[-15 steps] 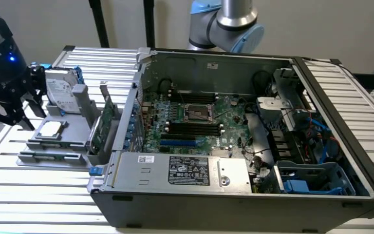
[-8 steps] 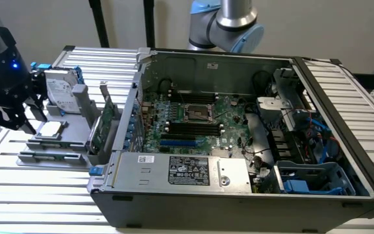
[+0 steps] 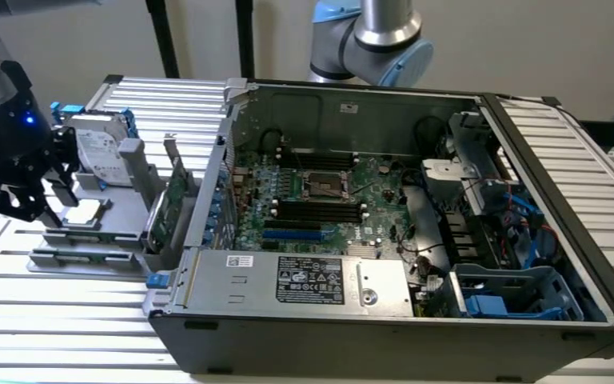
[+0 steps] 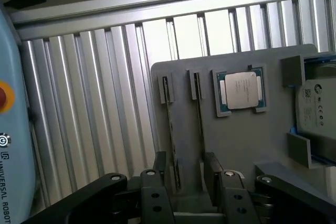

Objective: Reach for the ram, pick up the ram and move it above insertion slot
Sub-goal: 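Pick up the ram and move it above insertion slot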

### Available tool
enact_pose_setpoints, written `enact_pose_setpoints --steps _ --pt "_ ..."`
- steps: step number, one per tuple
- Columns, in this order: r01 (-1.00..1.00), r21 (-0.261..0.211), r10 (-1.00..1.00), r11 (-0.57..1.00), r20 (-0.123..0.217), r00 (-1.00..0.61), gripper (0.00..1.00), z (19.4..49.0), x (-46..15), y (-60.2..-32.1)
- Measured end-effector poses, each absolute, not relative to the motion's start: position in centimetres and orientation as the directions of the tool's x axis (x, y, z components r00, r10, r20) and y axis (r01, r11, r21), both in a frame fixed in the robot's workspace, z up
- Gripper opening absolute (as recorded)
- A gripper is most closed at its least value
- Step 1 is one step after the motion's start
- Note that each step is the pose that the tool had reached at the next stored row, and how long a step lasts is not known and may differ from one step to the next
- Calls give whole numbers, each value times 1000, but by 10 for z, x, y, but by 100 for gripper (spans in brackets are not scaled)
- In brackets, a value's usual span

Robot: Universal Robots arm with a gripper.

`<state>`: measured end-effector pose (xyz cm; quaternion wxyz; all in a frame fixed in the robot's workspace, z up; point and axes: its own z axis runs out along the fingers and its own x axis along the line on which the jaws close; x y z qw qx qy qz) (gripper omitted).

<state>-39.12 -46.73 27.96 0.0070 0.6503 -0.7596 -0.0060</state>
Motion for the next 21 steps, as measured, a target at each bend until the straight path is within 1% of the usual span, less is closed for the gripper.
enact_pose_setpoints --steps 8,16,21 --pt "-992 18 -992 125 3 -125 42 265 -392 -468" --pt "-993 19 -993 119 -1 -119 42 251 -392 -478" --pt "-994 19 -994 111 -1 -111 42 242 -392 -480"
